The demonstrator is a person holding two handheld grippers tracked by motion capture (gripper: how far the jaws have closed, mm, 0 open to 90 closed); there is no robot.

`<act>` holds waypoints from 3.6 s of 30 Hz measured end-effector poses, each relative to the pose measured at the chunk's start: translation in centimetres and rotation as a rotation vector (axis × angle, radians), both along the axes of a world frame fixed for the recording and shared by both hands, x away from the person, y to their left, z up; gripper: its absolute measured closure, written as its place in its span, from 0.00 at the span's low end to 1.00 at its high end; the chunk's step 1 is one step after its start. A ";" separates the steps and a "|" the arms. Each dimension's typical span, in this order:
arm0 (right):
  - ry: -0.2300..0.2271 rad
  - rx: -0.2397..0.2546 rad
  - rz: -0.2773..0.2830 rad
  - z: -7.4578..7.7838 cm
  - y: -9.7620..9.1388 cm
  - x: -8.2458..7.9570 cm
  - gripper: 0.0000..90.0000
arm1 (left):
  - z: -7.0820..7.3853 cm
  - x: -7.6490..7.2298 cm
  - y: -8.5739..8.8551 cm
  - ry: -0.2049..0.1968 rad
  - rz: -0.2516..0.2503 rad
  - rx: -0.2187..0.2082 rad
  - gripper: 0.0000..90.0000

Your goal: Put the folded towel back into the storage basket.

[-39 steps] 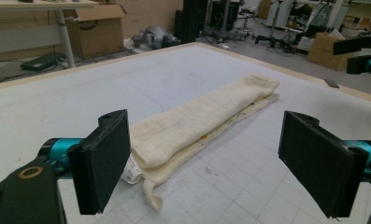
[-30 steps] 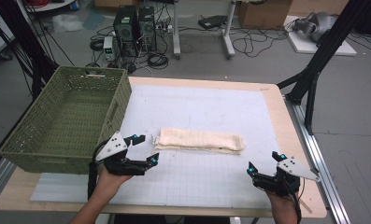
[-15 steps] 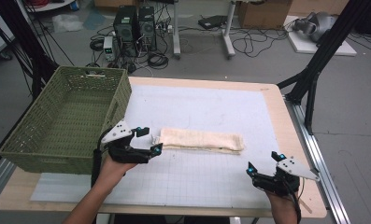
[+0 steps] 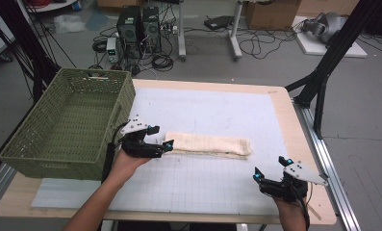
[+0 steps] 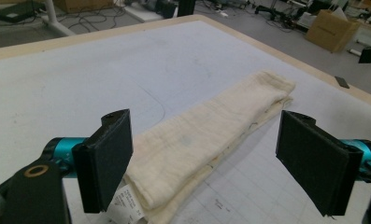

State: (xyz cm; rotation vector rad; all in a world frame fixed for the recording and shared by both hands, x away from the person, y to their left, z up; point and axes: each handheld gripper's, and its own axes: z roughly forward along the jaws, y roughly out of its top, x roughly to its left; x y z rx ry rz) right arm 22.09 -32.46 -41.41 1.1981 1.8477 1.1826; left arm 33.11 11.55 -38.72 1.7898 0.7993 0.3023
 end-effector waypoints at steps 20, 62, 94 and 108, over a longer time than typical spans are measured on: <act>0.006 -0.006 0.008 -0.1 0.0 0.1 0.07 | -4.4 4.1 -1.0 0.174 0.118 0.104 0.34; 0.019 0.007 0.028 -0.2 0.5 1.0 0.07 | -5.0 3.1 -1.8 0.061 -0.056 0.136 0.90; 0.203 -0.009 0.021 -2.6 3.5 10.9 0.19 | -4.3 2.6 -1.3 0.030 -0.081 0.088 0.89; 0.321 0.013 0.046 -3.7 3.6 11.1 0.58 | -4.7 2.3 -1.2 0.032 -0.072 0.104 0.89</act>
